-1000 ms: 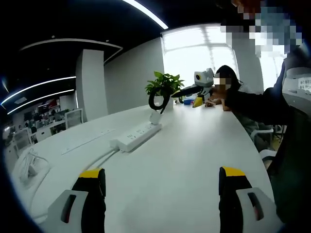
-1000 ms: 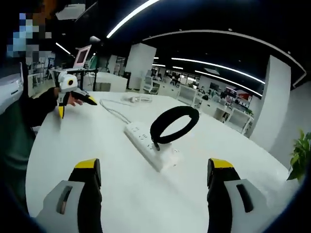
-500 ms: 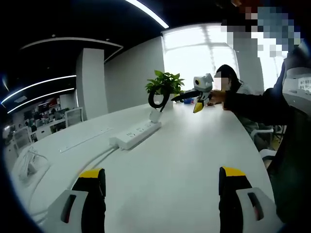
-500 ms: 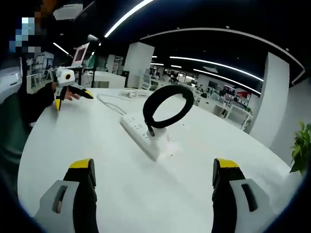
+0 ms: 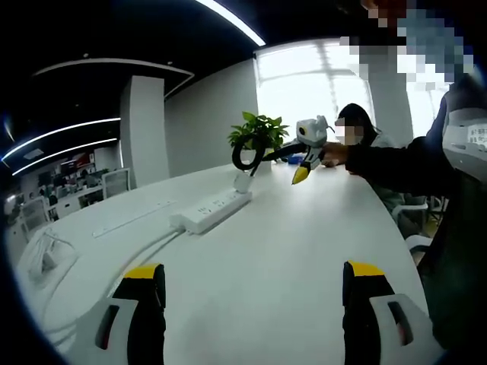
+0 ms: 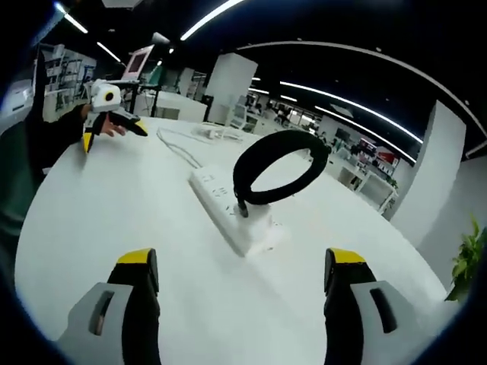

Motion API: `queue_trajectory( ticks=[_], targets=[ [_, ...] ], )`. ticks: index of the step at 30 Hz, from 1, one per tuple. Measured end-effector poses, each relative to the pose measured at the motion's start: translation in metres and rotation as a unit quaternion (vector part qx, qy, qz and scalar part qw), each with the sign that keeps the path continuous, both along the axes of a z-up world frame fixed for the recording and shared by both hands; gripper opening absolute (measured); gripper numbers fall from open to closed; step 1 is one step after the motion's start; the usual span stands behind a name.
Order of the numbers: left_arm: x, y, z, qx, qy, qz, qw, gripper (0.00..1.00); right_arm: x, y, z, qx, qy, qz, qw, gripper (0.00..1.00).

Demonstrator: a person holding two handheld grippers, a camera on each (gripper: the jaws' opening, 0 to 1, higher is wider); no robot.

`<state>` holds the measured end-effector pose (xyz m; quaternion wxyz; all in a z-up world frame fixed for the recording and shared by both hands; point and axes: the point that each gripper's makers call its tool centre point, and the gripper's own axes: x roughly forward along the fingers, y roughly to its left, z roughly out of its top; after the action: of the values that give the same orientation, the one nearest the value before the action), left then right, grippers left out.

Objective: Straighten the power strip on the desk, plug the charger into it

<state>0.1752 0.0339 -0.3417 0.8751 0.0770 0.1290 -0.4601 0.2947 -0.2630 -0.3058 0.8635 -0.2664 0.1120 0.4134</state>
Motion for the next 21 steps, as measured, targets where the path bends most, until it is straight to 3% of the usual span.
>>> queue_trajectory(
  ticks=[21],
  targets=[
    [-0.008,0.002,0.002,-0.010,-0.007,-0.004,0.9999,0.99,0.016,0.019,-0.019,-0.032,0.020,-0.008,0.9993,0.86]
  ],
)
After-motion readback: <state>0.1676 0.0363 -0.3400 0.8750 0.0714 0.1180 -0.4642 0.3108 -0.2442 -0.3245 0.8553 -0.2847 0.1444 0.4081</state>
